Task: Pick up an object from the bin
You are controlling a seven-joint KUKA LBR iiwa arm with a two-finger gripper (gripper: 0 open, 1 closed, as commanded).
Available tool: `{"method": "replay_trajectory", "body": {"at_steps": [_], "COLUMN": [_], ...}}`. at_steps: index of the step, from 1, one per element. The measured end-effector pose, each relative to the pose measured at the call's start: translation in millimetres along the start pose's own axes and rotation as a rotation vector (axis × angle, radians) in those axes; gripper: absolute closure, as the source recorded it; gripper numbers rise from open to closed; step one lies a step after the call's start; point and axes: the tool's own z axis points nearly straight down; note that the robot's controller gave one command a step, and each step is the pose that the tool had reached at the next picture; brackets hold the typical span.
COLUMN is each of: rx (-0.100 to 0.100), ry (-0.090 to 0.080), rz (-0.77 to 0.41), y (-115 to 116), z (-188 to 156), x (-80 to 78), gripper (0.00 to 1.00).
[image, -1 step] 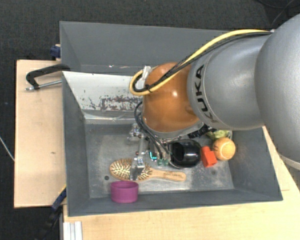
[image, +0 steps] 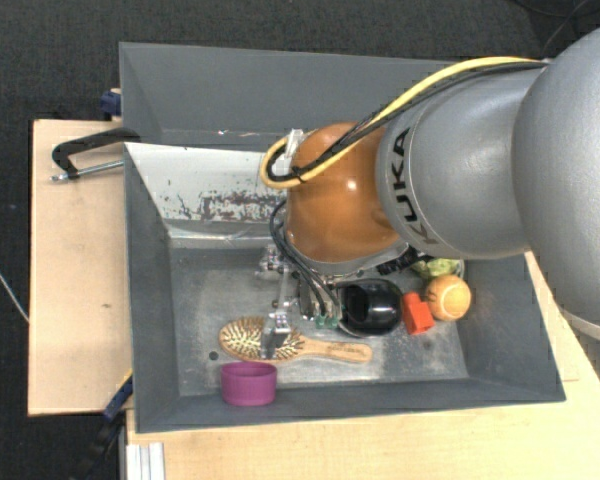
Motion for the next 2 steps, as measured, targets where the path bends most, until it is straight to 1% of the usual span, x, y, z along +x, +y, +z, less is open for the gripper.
{"method": "replay_trajectory", "body": {"at_steps": [1, 2], "rx": [0.0, 0.0], "ry": [-0.005, -0.003], "rz": [-0.316, -0.5], "y": [5, 9], "z": [38, 25], "x": [-4.2, -5.4], "gripper": [0.0, 0.0]}}
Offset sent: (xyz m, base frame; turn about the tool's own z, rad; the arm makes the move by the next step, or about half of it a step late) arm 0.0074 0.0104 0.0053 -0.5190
